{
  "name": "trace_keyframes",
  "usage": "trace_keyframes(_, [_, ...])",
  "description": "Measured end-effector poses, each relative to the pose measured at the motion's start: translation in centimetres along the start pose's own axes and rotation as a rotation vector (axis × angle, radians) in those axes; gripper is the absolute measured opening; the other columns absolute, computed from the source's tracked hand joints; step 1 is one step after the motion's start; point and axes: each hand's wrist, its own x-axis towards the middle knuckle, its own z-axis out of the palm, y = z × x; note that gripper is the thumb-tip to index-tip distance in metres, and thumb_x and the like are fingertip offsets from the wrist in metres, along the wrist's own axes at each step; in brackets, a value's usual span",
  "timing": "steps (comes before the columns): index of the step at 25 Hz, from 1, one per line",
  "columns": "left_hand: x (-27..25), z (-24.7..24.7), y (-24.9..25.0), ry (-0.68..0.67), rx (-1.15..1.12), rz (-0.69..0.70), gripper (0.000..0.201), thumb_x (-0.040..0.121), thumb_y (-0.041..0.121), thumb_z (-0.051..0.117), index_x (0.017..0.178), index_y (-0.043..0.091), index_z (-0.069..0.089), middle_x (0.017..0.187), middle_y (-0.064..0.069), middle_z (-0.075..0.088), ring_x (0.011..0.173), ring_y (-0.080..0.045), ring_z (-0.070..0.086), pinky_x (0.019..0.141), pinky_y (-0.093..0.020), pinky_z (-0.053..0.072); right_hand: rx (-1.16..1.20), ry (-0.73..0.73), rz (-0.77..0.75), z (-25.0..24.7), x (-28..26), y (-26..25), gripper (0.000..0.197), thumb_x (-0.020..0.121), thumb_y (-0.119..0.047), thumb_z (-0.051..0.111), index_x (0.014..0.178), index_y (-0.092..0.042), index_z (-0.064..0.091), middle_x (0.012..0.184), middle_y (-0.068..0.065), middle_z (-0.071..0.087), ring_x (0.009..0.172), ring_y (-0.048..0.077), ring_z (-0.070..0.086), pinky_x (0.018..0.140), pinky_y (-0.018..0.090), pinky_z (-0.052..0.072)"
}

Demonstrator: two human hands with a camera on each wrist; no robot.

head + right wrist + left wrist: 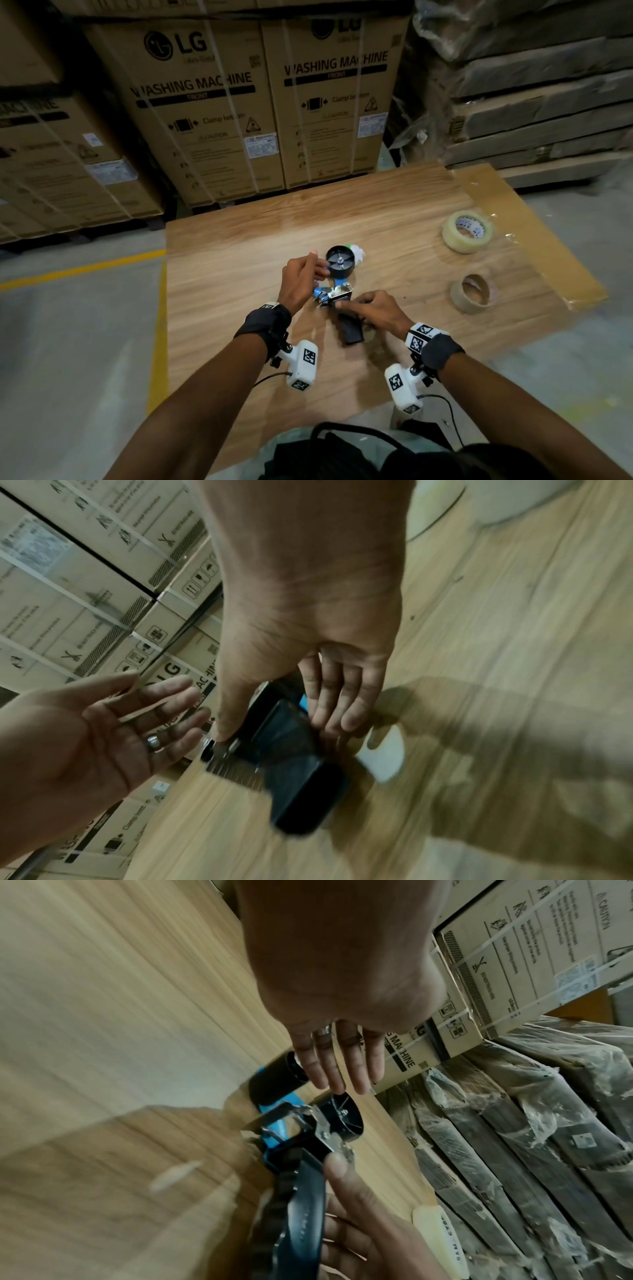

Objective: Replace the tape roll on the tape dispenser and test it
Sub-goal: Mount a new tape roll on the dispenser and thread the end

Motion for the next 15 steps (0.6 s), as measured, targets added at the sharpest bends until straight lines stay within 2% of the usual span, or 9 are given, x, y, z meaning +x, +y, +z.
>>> trace_keyframes(3, [1.5, 3.3, 1.1, -0.037, -0.032, 0.015, 0.052, 0.107, 0.037, 0.043, 0.092, -0.001, 0.075, 0.080, -0.019, 0.074, 0.068, -0.017, 0.068, 0.059, -0.021, 0.051, 0.179, 0.026, 0.028, -4.9, 0.6, -0.1, 0.054, 0.065, -0.053, 0.093, 0.079, -0.002, 0.080, 0.078, 0.013, 0.076, 0.068, 0.017, 0.068, 0.064, 0.029, 0.059])
trace_keyframes(5, [2.5, 5.8, 1.9, -0.059, -0.057, -0.013, 0.052, 0.107, 0.038, 0.044, 0.092, -0.002, 0.074, 0.075, -0.014, 0.071, 0.065, -0.016, 0.064, 0.057, -0.022, 0.050, 0.244, 0.142, 0.028, -8.9, 1.7, -0.3, 0.047, 0.073, -0.039, 0.092, 0.090, 0.003, 0.080, 0.086, 0.018, 0.078, 0.076, 0.022, 0.070, 0.072, 0.034, 0.061])
trace_keyframes(6, [3.0, 7.3, 2.2, -0.066, -0.064, -0.023, 0.051, 0.106, 0.039, 0.045, 0.090, 0.001, 0.074, 0.074, -0.012, 0.071, 0.065, -0.016, 0.063, 0.057, -0.024, 0.049, 0.221, 0.239, 0.016, -11.2, 2.3, -0.4, 0.040, 0.076, -0.033, 0.091, 0.090, 0.003, 0.079, 0.087, 0.018, 0.078, 0.079, 0.025, 0.072, 0.076, 0.036, 0.061])
trace_keyframes(8, [4.0, 9.6, 2.5, -0.061, -0.047, -0.026, 0.051, 0.105, 0.042, 0.046, 0.088, 0.005, 0.075, 0.074, -0.010, 0.073, 0.066, -0.017, 0.064, 0.060, -0.028, 0.049, 0.066, 0.449, 0.014, -15.3, 4.3, -0.4, 0.024, 0.078, -0.024, 0.088, 0.084, -0.002, 0.079, 0.085, 0.015, 0.078, 0.088, 0.032, 0.074, 0.080, 0.036, 0.057])
trace_keyframes(10, [4.5, 11.6, 2.9, -0.057, -0.013, -0.025, 0.052, 0.106, 0.041, 0.044, 0.090, 0.002, 0.075, 0.077, -0.011, 0.073, 0.069, -0.017, 0.065, 0.063, -0.031, 0.050, -0.121, 0.584, 0.039, -19.1, 5.9, -0.5, 0.018, 0.078, -0.021, 0.080, 0.088, -0.007, 0.079, 0.093, 0.014, 0.078, 0.099, 0.036, 0.071, 0.086, 0.034, 0.053])
trace_keyframes(11, [4.8, 12.7, 3.2, -0.054, -0.002, -0.026, 0.052, 0.106, 0.040, 0.043, 0.091, 0.001, 0.075, 0.078, -0.012, 0.074, 0.069, -0.017, 0.065, 0.064, -0.032, 0.051, -0.218, 0.609, 0.040, -20.8, 6.9, -0.6, 0.024, 0.077, -0.023, 0.077, 0.096, -0.007, 0.079, 0.102, 0.017, 0.077, 0.105, 0.037, 0.069, 0.090, 0.034, 0.051])
trace_keyframes(13, [5.2, 14.4, 3.3, -0.041, 0.005, -0.042, 0.053, 0.106, 0.041, 0.043, 0.091, 0.001, 0.075, 0.079, -0.012, 0.074, 0.070, -0.017, 0.066, 0.064, -0.032, 0.051, -0.427, 0.569, 0.061, -23.5, 8.4, -0.3, 0.043, 0.076, -0.032, 0.073, 0.113, -0.010, 0.078, 0.122, 0.021, 0.071, 0.118, 0.042, 0.061, 0.099, 0.038, 0.048])
trace_keyframes(15, [5.6, 15.9, 3.2, -0.021, 0.006, -0.058, 0.054, 0.106, 0.043, 0.043, 0.091, 0.002, 0.075, 0.079, -0.011, 0.074, 0.069, -0.016, 0.066, 0.063, -0.030, 0.051, -0.596, 0.507, 0.069, -25.1, 9.9, 0.4, 0.047, 0.080, -0.031, 0.075, 0.124, -0.014, 0.074, 0.133, 0.023, 0.063, 0.126, 0.046, 0.051, 0.106, 0.044, 0.043])
